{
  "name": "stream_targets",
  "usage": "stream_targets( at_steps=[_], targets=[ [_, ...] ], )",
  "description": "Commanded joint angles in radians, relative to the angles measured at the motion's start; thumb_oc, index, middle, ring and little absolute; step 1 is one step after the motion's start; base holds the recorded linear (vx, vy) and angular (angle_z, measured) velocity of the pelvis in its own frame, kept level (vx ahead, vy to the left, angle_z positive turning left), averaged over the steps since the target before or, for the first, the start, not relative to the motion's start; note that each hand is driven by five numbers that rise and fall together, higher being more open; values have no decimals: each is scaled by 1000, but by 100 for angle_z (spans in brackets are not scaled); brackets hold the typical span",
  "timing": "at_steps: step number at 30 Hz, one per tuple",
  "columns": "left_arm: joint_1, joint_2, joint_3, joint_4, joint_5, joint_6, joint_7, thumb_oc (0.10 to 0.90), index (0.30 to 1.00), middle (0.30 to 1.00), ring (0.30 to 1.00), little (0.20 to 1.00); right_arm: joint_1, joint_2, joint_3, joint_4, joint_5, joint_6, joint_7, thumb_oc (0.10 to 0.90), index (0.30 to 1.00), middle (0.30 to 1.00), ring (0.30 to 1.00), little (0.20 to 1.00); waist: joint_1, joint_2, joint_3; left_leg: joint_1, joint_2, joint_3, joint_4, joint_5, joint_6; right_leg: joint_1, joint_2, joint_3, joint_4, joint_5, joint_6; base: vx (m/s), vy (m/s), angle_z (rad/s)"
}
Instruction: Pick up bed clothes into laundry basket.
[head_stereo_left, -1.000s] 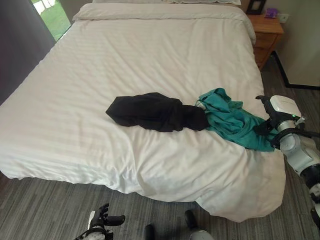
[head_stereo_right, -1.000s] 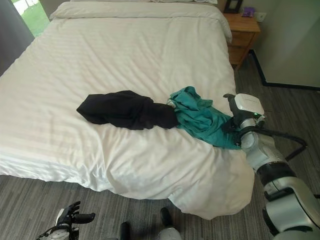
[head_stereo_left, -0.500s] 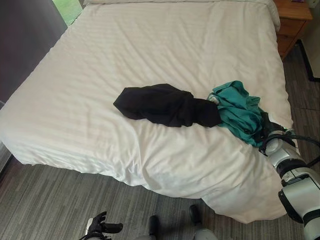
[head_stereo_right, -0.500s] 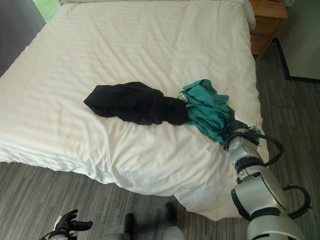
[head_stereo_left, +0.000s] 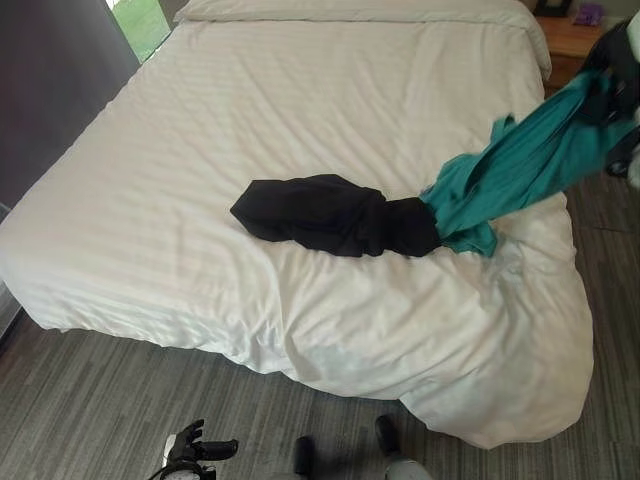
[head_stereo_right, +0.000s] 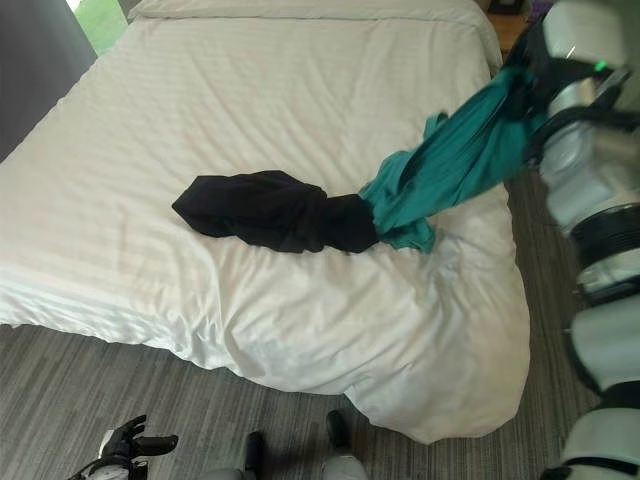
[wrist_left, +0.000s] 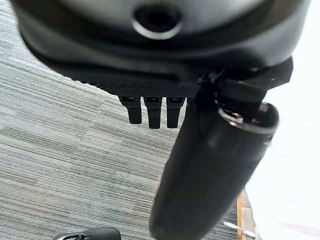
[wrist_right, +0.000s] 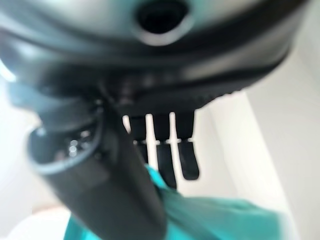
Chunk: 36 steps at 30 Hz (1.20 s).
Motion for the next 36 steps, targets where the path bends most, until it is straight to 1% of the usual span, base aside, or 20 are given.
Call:
stream_targets(
  at_steps=[1, 2, 4, 6, 8, 9, 10, 12, 16, 18, 19, 20, 21, 23, 25, 26, 27, 28, 32, 36],
  targets=[
    [21, 120, 32, 26, -22, -14, 35, 800, 900, 900, 900, 900, -146, -185, -16, -145, 0, 13, -138, 400, 300, 300, 300, 300, -28, -111, -119, -30, 22, -12, 1, -38, -80, 56, -47, -23, 4, -121, 62, 36, 6, 8],
    [20, 121, 59, 15, -27, -13, 51, 800, 900, 900, 900, 900, -99, -247, -59, -202, -14, 18, -155, 400, 300, 300, 300, 300, -35, -105, -124, -28, 23, -12, 1, -41, -79, 56, -48, -22, 4, -123, 63, 43, 3, 4],
    [19, 138, 196, -87, -55, -34, 120, 800, 900, 900, 900, 900, 155, -430, -258, -298, -23, 15, -197, 400, 300, 300, 300, 300, -75, -44, -130, -20, 21, -9, 1, -48, -75, 55, -50, -18, 4, -124, 68, 25, 7, 6],
    [34, 188, 300, -170, -54, -43, 157, 800, 900, 900, 900, 900, 427, -443, -483, -275, -9, 8, -221, 400, 300, 300, 300, 300, -128, -1, -135, -25, 24, -7, 1, -40, -75, 47, -49, -13, 4, -111, 72, -6, -2, 4],
    [39, 307, 349, -203, -28, -40, 184, 800, 900, 900, 900, 900, 927, -366, -949, -275, -18, 3, -240, 400, 300, 300, 300, 300, -161, -48, -144, -26, 25, -10, 1, -42, -76, 47, -47, -15, 4, -110, 73, 0, -21, 5],
    [57, 436, 421, -245, -19, -42, 201, 800, 900, 900, 900, 900, 1321, -237, -1288, -223, 5, 2, -255, 400, 300, 300, 300, 300, -178, -66, -144, -35, 26, -10, 1, -37, -77, 37, -48, -14, 4, -99, 79, 2, -24, 12],
    [42, 450, 399, -246, -19, -41, 200, 800, 900, 900, 900, 900, 1423, -212, -1387, -247, 3, 1, -252, 400, 300, 300, 300, 300, -157, -78, -142, -31, 25, -11, 1, -43, -76, 42, -50, -16, 4, -106, 78, -19, -22, 24],
    [14, 595, 428, -270, -24, -52, 208, 800, 900, 900, 900, 900, 1680, -73, -1566, -158, 31, 5, -221, 400, 300, 300, 300, 300, -118, -66, -128, -19, 25, 2, 1, -49, -73, 47, -48, -5, 6, -107, 82, 17, -9, 13],
    [-38, 766, 479, -315, -60, -101, 234, 800, 900, 900, 900, 900, 1679, 97, -1478, 95, 145, -15, -200, 400, 300, 300, 300, 300, -142, -40, -131, -14, 30, 19, 1, -49, -72, 42, -45, 11, 6, -96, 85, 35, -15, -29],
    [-114, 762, 426, -384, -43, -123, 257, 800, 900, 900, 900, 900, 1618, 247, -1365, 293, 244, -19, -180, 400, 300, 300, 300, 300, -167, -18, -131, -3, 32, 28, 1, -64, -69, 50, -42, 20, 6, -110, 84, 11, -22, -16],
    [-391, 1015, 285, -313, -61, -92, 194, 800, 900, 900, 900, 900, 1551, 188, -1256, 369, 247, -24, -120, 400, 300, 300, 300, 300, -228, 11, -129, -5, 37, 43, 1, -44, -74, 42, -37, 36, 7, -91, 89, 50, -2, -17],
    [-418, 914, 200, -327, -45, -112, 201, 800, 900, 900, 900, 900, 1549, 293, -1252, 441, 288, -22, -119, 400, 300, 300, 300, 300, -221, 7, -130, 4, 38, 45, 1, -61, -73, 49, -39, 31, 6, -106, 90, 16, -2, -22],
    [-544, 928, 108, -411, 21, -107, 257, 800, 900, 900, 900, 900, 1545, 311, -1189, 483, 273, -20, -110, 400, 300, 300, 300, 300, -237, 19, -127, 6, 38, 53, 1, -54, -74, 46, -38, 40, 7, -98, 93, 65, 6, -11],
    [-465, 818, 112, -430, 43, -124, 250, 800, 900, 900, 900, 900, 1563, 460, -1172, 583, 283, -13, -101, 400, 300, 300, 300, 300, -210, 16, -118, 6, 37, 54, 1, -63, -72, 43, -40, 40, 5, -106, 92, -17, -3, -10],
    [-445, 835, 130, -434, 22, -116, 233, 800, 900, 900, 900, 900, 1586, 529, -1114, 617, 287, -6, -81, 400, 300, 300, 300, 300, -217, 30, -112, 5, 37, 64, 1, -62, -72, 40, -41, 43, 5, -106, 90, -28, -17, -47],
    [-469, 826, 117, -435, 14, -114, 224, 800, 900, 900, 900, 900, 1584, 553, -1102, 635, 301, 1, -72, 400, 300, 300, 300, 300, -222, 36, -108, 4, 37, 64, 1, -60, -72, 40, -41, 45, 5, -107, 90, -5, -24, -47],
    [-721, 815, -68, -410, 65, -88, 258, 800, 900, 900, 900, 900, 1560, 548, -1049, 641, 303, 0, -56, 400, 300, 300, 300, 300, -258, 43, -103, 4, 38, 67, 1, -60, -73, 40, -40, 47, 5, -108, 91, 9, -25, -17],
    [-868, 692, -206, -340, 129, -63, 295, 800, 900, 900, 900, 900, 1543, 571, -1023, 642, 298, -11, -48, 400, 300, 300, 300, 300, -276, 39, -99, 4, 39, 72, 1, -60, -74, 37, -41, 50, 5, -105, 92, 8, -30, 8],
    [-1022, 500, -415, -239, 343, 21, 315, 800, 900, 900, 900, 900, 1551, 649, -965, 672, 293, -10, -80, 400, 300, 300, 300, 300, -316, 50, -81, -17, 33, 80, 1, -58, -68, 4, -42, 63, 6, -96, 96, -14, -17, -19],
    [-1125, 408, -521, -19, 433, 54, 304, 800, 900, 900, 900, 900, 1543, 696, -913, 698, 302, -20, -91, 400, 300, 300, 300, 300, -337, 54, -73, -46, 32, 100, 1, -56, -69, -37, -38, 76, 4, -85, 99, 6, -29, -27]
  ],
)
